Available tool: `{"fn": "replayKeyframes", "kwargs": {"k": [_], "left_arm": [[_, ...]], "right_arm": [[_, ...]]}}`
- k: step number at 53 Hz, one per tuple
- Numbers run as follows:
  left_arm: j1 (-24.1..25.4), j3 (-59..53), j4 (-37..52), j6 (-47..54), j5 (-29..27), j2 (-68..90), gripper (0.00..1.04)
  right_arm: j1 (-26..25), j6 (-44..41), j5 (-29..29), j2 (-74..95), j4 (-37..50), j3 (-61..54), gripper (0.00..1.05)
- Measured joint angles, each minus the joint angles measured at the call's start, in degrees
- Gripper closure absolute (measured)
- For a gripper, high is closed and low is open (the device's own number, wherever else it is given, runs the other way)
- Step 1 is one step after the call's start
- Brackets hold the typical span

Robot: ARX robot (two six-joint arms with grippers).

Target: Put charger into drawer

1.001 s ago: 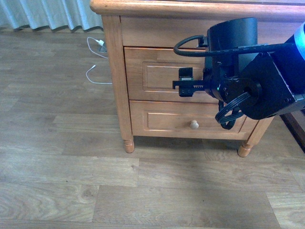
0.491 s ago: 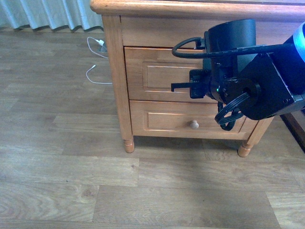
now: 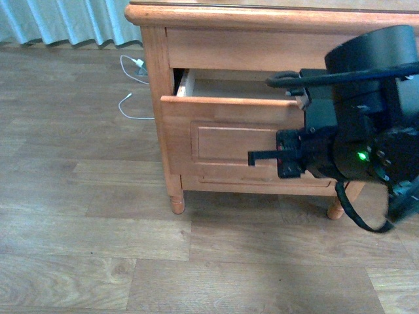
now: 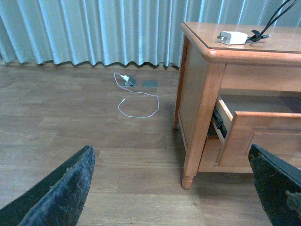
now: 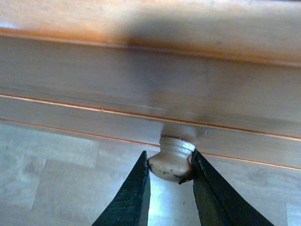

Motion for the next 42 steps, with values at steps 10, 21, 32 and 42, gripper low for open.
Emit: {"fn": "replayKeyframes", "kwargs": {"k": [10, 21, 32, 42], "left_arm": [[0.00, 0.00, 0.00, 0.00, 0.00, 0.00, 0.06], [0.00, 0.00, 0.00, 0.00, 0.00, 0.00, 0.06], [0.00, 0.00, 0.00, 0.00, 0.00, 0.00, 0.06], [0.00, 0.00, 0.00, 0.00, 0.00, 0.00, 0.06]], "right_arm": [[1.77, -0.24, -4.46, -10.29, -1.68, -12.48, 0.84], [3.37, 0.11, -4.50, -14.91, -0.74, -18.36, 0.69], [3.54, 1.01, -4.50, -19.21, -2.62, -21.57, 0.37], [1.09, 1.55, -5.18, -28.59, -6.16, -22.03, 0.07]]}}
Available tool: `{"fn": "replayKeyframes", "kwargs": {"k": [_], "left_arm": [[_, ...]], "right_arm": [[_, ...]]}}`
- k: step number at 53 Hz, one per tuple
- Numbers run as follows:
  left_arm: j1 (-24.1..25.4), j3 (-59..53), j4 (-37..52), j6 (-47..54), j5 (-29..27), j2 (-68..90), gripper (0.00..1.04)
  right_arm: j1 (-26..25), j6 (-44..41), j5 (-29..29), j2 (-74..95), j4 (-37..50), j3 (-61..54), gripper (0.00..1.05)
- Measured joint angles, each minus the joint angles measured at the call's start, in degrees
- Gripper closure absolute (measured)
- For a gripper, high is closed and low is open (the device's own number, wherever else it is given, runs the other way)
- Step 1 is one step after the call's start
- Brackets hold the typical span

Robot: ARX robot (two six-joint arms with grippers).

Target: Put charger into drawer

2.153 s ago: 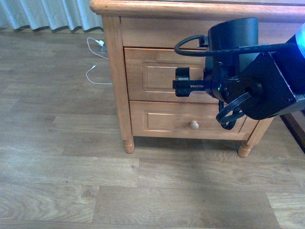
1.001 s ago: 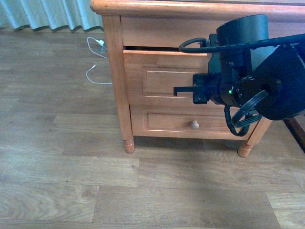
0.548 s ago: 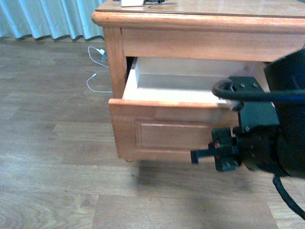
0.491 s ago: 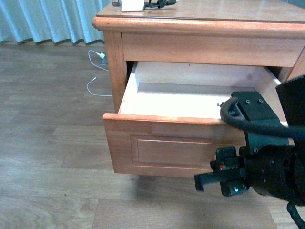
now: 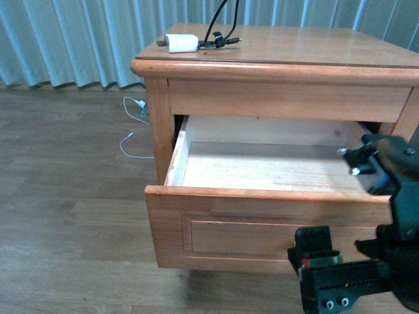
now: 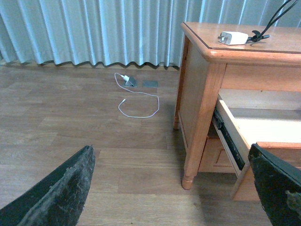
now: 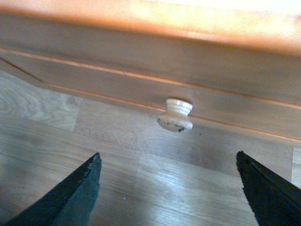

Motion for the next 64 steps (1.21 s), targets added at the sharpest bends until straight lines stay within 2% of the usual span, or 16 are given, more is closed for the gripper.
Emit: {"fn": "replayKeyframes", "kwargs": {"k": [15, 36, 43, 49, 51, 52, 53, 55, 58, 64], "left_arm": [[0.00, 0.00, 0.00, 0.02, 0.00, 0.00, 0.06], [0.00, 0.00, 0.00, 0.02, 0.00, 0.00, 0.06], [0.00, 0.00, 0.00, 0.00, 0.00, 0.00, 0.06], [0.00, 0.00, 0.00, 0.00, 0.00, 0.00, 0.06], [0.00, 0.00, 0.00, 0.00, 0.00, 0.00, 0.06], [0.00, 0.00, 0.00, 0.02, 0.00, 0.00, 0.06], [0.00, 0.00, 0.00, 0.00, 0.00, 0.00, 0.06], [0.00, 0.00, 0.00, 0.00, -0.07, 0.00, 0.06], [0.00, 0.00, 0.00, 0.00, 0.07, -0.02, 0.06], [0.00, 0.00, 0.00, 0.00, 0.00, -0.02, 0.06]], "right_arm": [[-9.44, -0.28, -3.69, -16.63, -9.01, -1.09, 0.08], [-23.52, -5.05, -15.85, -45.68, -25.62, -6.29, 0.08], [-28.17, -5.09, -16.66, -53.77, -26.67, -9.29, 0.08], [-28.57, -5.11, -16.83, -54.69, -26.62, -9.29, 0.08], [-26.91, -6.08, -12.26, -55.41, -21.27, -11.39, 0.12], [-24.85, -7.69, -7.02, -56.57, -14.73, -14.25, 0.17], [-23.76, -8.37, -4.37, -57.42, -10.69, -16.09, 0.21], [-22.53, -9.18, -1.77, -58.60, -5.79, -18.34, 0.26], [-21.68, -10.29, 0.00, -60.48, -0.15, -20.44, 0.37], [-21.46, -11.06, 0.59, -62.90, 0.74, -21.88, 0.57]]}}
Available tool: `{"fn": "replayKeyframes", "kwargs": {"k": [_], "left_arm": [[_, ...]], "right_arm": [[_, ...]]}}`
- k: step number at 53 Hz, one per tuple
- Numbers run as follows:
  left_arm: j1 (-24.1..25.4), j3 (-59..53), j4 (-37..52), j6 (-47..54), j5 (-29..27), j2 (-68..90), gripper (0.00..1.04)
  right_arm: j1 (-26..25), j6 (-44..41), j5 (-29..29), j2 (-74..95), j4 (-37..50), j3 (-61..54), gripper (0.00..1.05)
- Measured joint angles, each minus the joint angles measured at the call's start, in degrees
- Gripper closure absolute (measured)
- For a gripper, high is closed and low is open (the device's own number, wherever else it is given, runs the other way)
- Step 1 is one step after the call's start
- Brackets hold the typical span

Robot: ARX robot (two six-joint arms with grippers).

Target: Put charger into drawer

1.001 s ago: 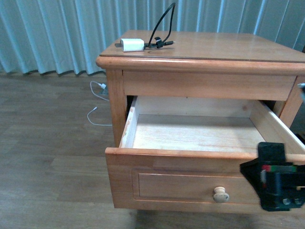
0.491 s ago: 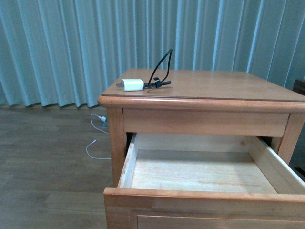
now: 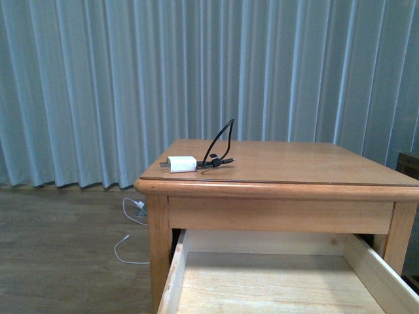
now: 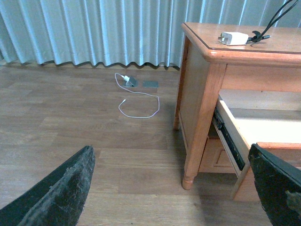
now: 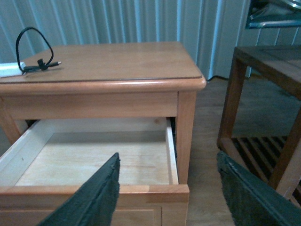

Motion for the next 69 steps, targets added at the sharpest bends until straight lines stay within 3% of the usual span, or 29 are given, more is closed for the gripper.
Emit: {"fn": "replayKeyframes", "kwargs": {"k": [11, 16, 26, 44, 58, 63, 69], "left_arm": [[0.00, 0.00, 0.00, 0.00, 0.02, 0.00, 0.06], [0.00, 0.00, 0.00, 0.00, 0.02, 0.00, 0.06], [0.00, 0.00, 0.00, 0.00, 0.00, 0.00, 0.06], [0.00, 0.00, 0.00, 0.00, 0.02, 0.00, 0.06], [-0.26, 0.04, -0.15, -0.17, -0.76, 0.17, 0.06], [-6.27, 2.64, -5.25, -8.31, -17.18, 7.41, 0.06], [-8.20, 4.11, 1.18, -13.86, -19.82, 18.62, 0.06]], "right_arm": [[0.09, -0.46, 0.00, -4.28, -2.05, -2.62, 0.97], [0.11, -0.63, 0.00, -6.23, -3.19, -3.32, 1.03], [0.11, -0.70, -0.02, -6.99, -3.50, -3.67, 0.73], [0.11, -0.66, 0.00, -6.99, -3.50, -3.67, 0.06], [0.11, -0.68, -0.02, -6.99, -3.50, -3.67, 0.08], [0.11, -0.68, 0.00, -6.99, -3.52, -3.67, 0.08], [0.11, -0.68, -0.02, -7.02, -3.54, -3.67, 0.08]]}}
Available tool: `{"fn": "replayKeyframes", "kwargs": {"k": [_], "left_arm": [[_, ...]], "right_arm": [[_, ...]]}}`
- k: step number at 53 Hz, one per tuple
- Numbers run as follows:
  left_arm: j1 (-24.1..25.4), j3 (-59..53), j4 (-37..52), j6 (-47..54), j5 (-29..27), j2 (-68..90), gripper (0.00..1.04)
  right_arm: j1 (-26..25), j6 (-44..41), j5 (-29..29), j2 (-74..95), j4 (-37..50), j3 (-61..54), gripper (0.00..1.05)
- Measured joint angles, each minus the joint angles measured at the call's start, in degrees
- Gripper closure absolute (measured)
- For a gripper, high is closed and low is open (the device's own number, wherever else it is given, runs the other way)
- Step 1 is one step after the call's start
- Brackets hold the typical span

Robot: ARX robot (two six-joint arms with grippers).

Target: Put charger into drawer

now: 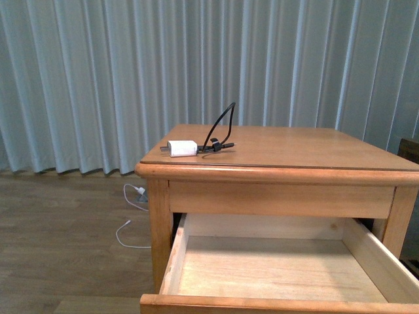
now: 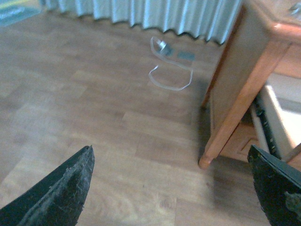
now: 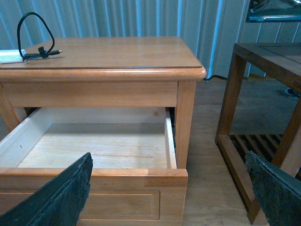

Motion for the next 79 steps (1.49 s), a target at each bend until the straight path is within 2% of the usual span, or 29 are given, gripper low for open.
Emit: {"fn": "replayKeyframes", "kwargs": {"k": [10, 21, 27, 33, 59, 79], "left_arm": [[0.00, 8.96, 15.76, -1.79, 4.63, 24.61, 0.06], [-2.03, 23.85, 20.00, 2.16, 8.96, 47.15, 0.06], [-3.48, 33.51, 20.81, 6.29, 12.96, 56.50, 0.06], [-4.15, 42.73, 20.83, 9.62, 13.99, 64.98, 0.06], [-6.69, 79.71, 15.61, 17.11, 13.00, 95.47, 0.06], [-8.20, 92.67, 13.38, 18.97, 16.41, 105.53, 0.06]], "right_arm": [[0.00, 0.00, 0.00, -0.02, 0.00, 0.00, 0.08], [0.00, 0.00, 0.00, -0.02, 0.00, 0.00, 0.08], [0.00, 0.00, 0.02, -0.02, 0.00, 0.00, 0.08], [0.00, 0.00, 0.00, -0.02, 0.00, 0.00, 0.08], [0.00, 0.00, 0.00, -0.02, 0.00, 0.00, 0.08], [0.00, 0.00, 0.00, -0.02, 0.00, 0.00, 0.08]]}}
